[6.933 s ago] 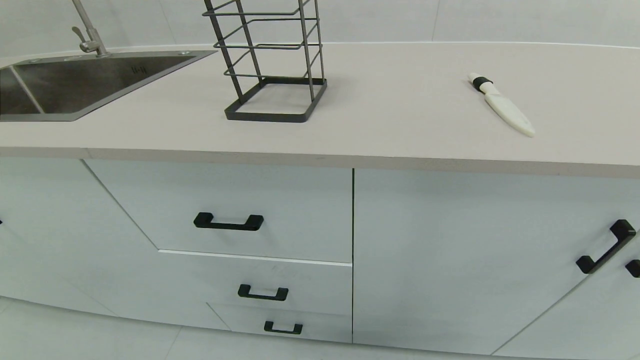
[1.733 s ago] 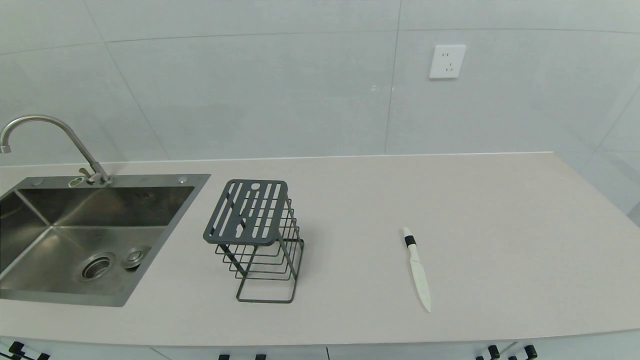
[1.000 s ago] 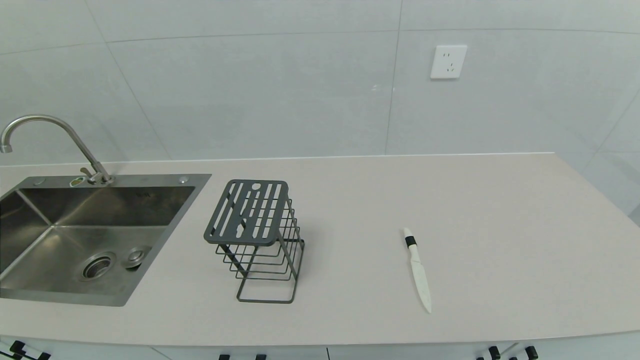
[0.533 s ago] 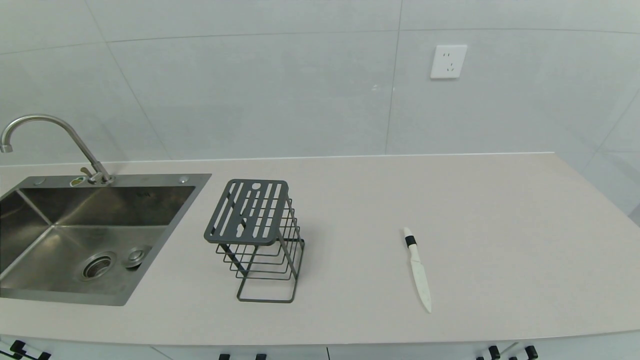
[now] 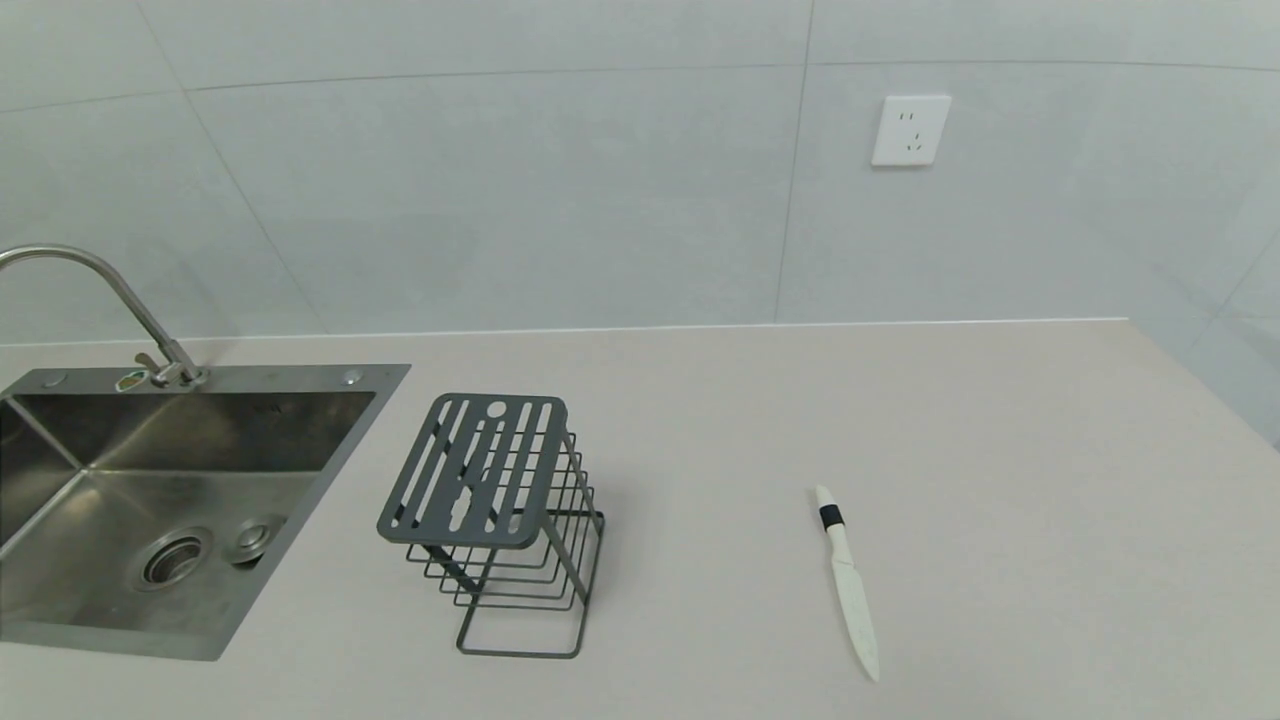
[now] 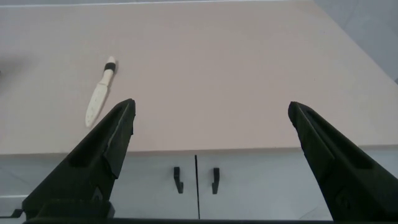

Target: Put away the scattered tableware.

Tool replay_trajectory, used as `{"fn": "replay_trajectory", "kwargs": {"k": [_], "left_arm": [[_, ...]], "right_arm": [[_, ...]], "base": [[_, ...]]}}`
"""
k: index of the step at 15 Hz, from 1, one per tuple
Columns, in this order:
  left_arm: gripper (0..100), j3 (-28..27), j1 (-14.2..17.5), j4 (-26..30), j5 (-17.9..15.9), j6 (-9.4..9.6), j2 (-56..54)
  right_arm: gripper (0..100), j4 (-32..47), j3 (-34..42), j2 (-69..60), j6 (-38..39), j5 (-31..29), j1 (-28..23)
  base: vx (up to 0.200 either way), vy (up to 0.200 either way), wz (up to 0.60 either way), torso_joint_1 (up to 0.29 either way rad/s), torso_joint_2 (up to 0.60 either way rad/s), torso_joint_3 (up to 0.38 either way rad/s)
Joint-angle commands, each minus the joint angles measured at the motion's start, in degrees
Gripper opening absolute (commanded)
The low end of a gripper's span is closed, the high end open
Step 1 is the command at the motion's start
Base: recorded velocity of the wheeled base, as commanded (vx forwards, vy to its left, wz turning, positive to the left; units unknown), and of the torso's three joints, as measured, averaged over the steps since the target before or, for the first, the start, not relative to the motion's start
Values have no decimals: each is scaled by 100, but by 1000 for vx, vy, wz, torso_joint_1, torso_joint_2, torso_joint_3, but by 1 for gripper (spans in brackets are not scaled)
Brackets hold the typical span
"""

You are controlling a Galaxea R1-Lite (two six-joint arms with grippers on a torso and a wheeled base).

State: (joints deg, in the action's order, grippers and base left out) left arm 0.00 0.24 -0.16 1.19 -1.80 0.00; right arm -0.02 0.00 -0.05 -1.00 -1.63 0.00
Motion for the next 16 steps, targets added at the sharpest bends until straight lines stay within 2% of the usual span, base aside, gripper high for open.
{"fn": "replay_trajectory", "kwargs": {"k": [1,4,7,8,9,10,12,16], "left_arm": [[100,0,2,-11,4,-4,9],[100,0,2,-11,4,-13,9],[100,0,2,-11,4,-4,9],[100,0,2,-11,4,-4,9],[100,0,2,-11,4,-4,9],[100,0,2,-11,4,-13,9],[100,0,2,-11,4,-13,9],[100,0,2,-11,4,-13,9]], "right_arm": [[100,2,0,5,-6,-12,0],[100,-112,0,5,-67,251,0],[100,-876,0,5,-76,348,0],[100,-1000,0,5,-76,541,0],[100,-964,-202,66,-67,1236,18],[100,-815,-378,374,-67,1631,26],[100,-358,-765,1104,-76,1965,62],[100,-288,-1028,2255,-76,2422,97]], "base": [[0,0,0,290,-46,242],[0,0,0,144,-30,110],[0,0,0,0,0,0],[0,0,0,0,0,0],[0,0,0,0,0,0],[0,0,0,0,0,0],[0,0,0,0,0,0],[0,0,0,0,0,0]]}}
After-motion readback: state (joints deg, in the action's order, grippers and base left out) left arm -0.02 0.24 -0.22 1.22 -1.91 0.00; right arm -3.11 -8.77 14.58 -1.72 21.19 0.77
